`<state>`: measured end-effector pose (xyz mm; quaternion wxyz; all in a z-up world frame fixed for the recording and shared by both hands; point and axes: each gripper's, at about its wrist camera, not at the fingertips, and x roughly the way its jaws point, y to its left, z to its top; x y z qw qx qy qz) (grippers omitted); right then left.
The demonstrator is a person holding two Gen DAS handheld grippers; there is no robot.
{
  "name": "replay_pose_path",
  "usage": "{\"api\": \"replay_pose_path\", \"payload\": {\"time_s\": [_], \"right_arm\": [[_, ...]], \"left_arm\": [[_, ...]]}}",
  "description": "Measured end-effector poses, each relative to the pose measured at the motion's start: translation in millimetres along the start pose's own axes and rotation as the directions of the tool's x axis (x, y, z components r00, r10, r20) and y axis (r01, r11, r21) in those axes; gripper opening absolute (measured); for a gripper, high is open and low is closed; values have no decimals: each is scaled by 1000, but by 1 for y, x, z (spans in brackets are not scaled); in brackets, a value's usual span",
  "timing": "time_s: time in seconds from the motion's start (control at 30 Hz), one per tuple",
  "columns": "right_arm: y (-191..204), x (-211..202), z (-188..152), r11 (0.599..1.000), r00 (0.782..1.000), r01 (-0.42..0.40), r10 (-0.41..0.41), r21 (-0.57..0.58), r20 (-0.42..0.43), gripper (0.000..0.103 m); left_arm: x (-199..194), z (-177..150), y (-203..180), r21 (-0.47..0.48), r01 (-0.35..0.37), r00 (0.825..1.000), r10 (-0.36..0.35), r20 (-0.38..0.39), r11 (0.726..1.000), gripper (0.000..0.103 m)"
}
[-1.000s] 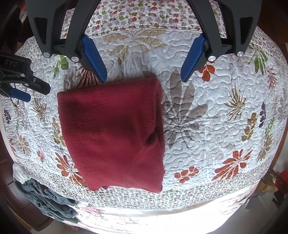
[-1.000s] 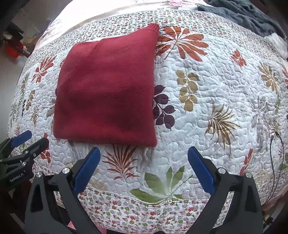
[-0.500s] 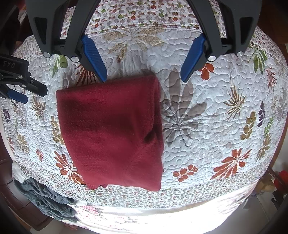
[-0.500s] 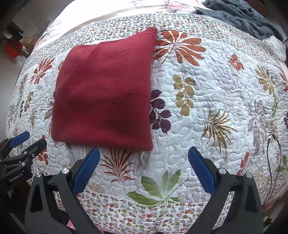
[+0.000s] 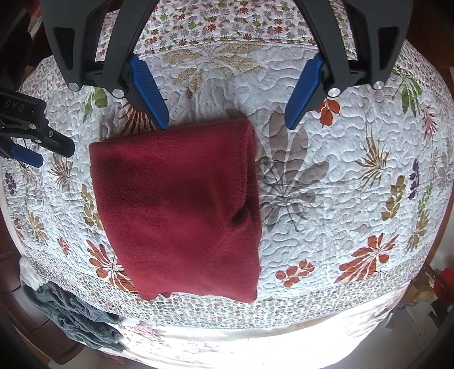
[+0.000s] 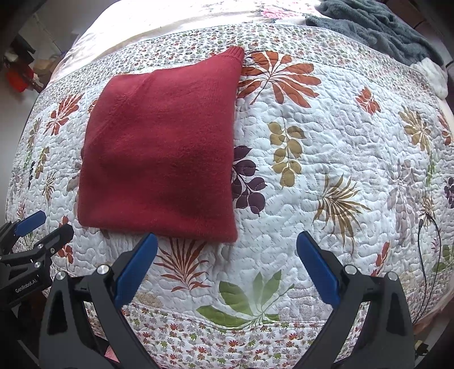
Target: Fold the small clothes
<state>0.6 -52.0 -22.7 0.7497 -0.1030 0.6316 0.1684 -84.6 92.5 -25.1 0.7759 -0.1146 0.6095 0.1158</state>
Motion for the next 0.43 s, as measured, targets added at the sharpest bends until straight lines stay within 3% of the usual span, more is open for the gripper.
{"api": "replay_pose_path", "payload": {"time_s": [0.43], "right_arm": [[-3, 1, 0, 1000, 1000, 7, -7, 9, -2, 98]], "left_arm": [[-1, 2, -1, -5, -2, 1000, 2, 12, 1000, 84]]}}
